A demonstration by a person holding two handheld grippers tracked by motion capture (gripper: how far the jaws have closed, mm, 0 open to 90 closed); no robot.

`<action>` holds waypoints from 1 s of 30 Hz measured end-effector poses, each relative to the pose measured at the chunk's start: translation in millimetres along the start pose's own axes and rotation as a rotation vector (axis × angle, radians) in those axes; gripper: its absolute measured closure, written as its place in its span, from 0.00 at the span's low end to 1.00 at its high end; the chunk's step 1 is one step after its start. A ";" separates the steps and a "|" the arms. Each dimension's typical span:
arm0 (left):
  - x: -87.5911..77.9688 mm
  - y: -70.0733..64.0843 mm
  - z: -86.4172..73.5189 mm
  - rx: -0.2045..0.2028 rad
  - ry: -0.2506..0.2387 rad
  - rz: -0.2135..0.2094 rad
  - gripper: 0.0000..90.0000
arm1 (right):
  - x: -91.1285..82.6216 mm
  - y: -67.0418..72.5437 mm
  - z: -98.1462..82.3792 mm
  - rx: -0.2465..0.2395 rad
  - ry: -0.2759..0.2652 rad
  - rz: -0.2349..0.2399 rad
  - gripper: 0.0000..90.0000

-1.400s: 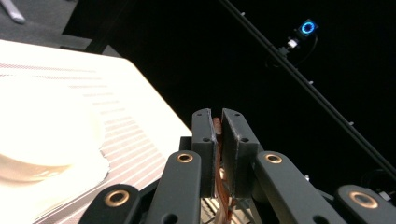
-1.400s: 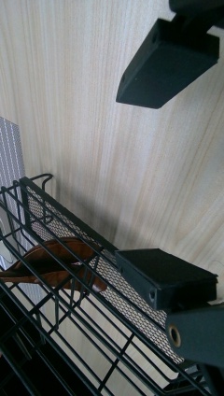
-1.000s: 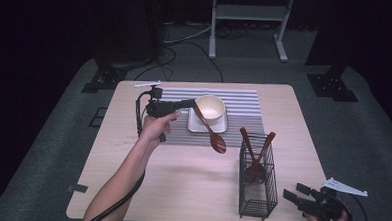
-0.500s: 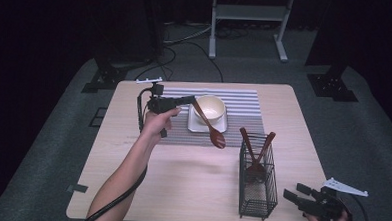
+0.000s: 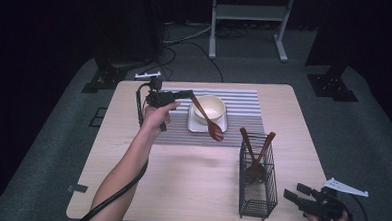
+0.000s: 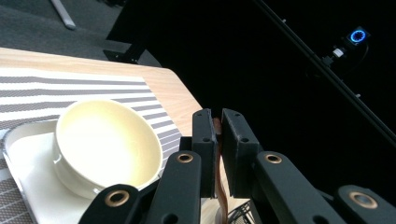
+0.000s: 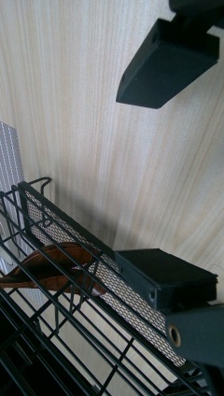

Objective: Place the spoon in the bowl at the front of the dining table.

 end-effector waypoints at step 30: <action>7.2 29.8 27.8 -0.018 -0.043 0.111 0.94 | -1.9 -0.5 0.0 0.006 -0.007 0.001 0.21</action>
Point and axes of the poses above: each handheld gripper's, and its own axes: x roughly forward along the jaws, z roughly out of its top, y roughly to its left, the point moved 7 cm from there along x, roughly forward along the jaws, and after that the axes turned 4 degrees about x, right-handed, at the moved point
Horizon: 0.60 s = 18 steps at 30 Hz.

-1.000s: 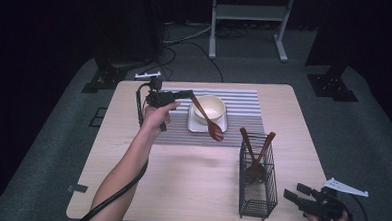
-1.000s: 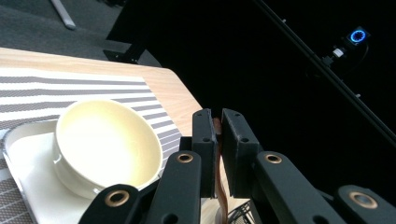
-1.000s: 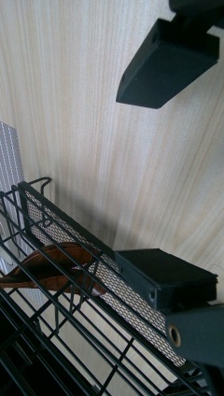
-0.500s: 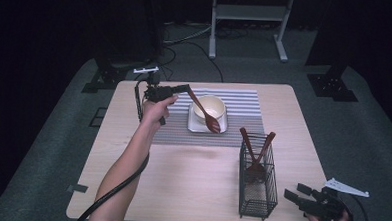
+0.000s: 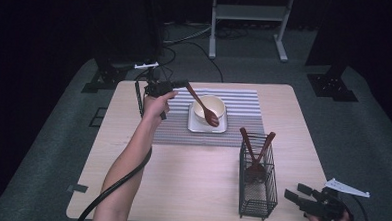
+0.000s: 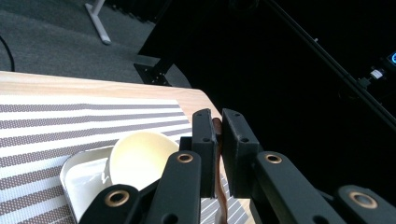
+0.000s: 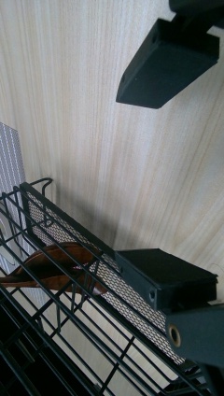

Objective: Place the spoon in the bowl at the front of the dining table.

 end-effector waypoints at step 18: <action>-3.2 16.2 15.9 -0.008 -0.027 0.053 0.94 | -0.3 -1.4 -0.1 0.008 -0.004 0.001 0.21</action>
Point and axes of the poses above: each handheld gripper's, and its own axes: x roughly forward along the jaws, z roughly out of its top, y roughly to its left, the point moved 7 cm from there along x, roughly forward along the jaws, and after that the axes turned 4 degrees about x, right-handed, at the moved point
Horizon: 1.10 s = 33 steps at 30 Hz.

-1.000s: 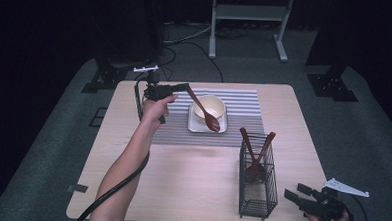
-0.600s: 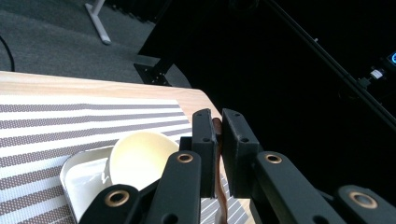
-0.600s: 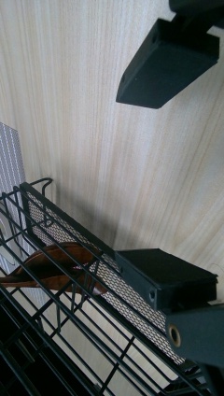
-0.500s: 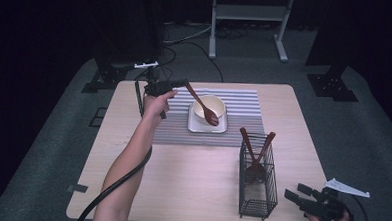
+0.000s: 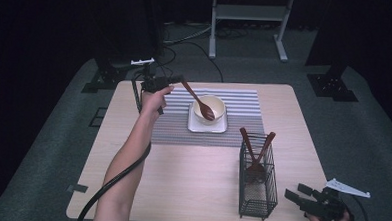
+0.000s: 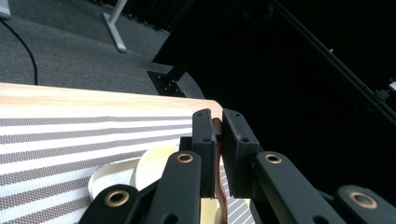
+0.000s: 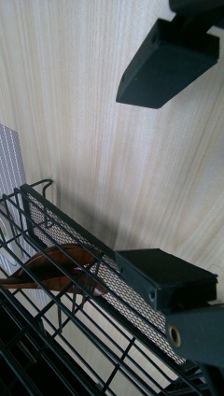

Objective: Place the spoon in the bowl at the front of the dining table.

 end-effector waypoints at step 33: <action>12.7 16.8 19.2 -0.013 -0.043 0.079 0.94 | -0.3 -1.1 -0.2 0.005 -0.001 0.006 0.21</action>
Point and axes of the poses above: each handheld gripper's, and its own axes: x roughly forward along the jaws, z roughly out of its top, y roughly to its left, the point moved 7 cm from there along x, roughly forward along the jaws, and after that the axes turned 4 degrees about x, right-handed, at the moved point
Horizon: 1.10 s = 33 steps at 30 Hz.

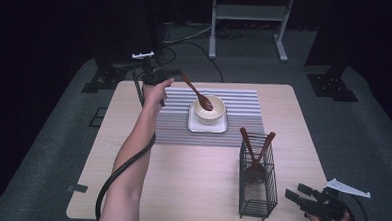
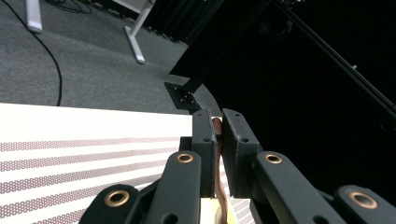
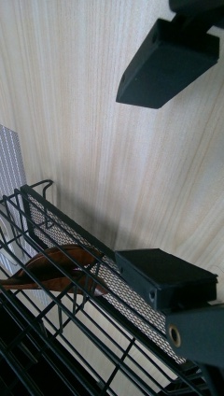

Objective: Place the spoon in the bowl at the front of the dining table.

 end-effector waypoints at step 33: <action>12.1 24.2 -29.8 -0.029 0.009 0.061 0.94 | 0.5 0.5 -0.5 -0.002 0.003 0.004 0.21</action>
Point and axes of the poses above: each handheld gripper's, and its own axes: x roughly forward along the jaws, z roughly out of its top, y roughly to its left, the point moved 7 cm from there along x, roughly forward along the jaws, and after that the axes turned 4 degrees about x, right-handed, at the moved point
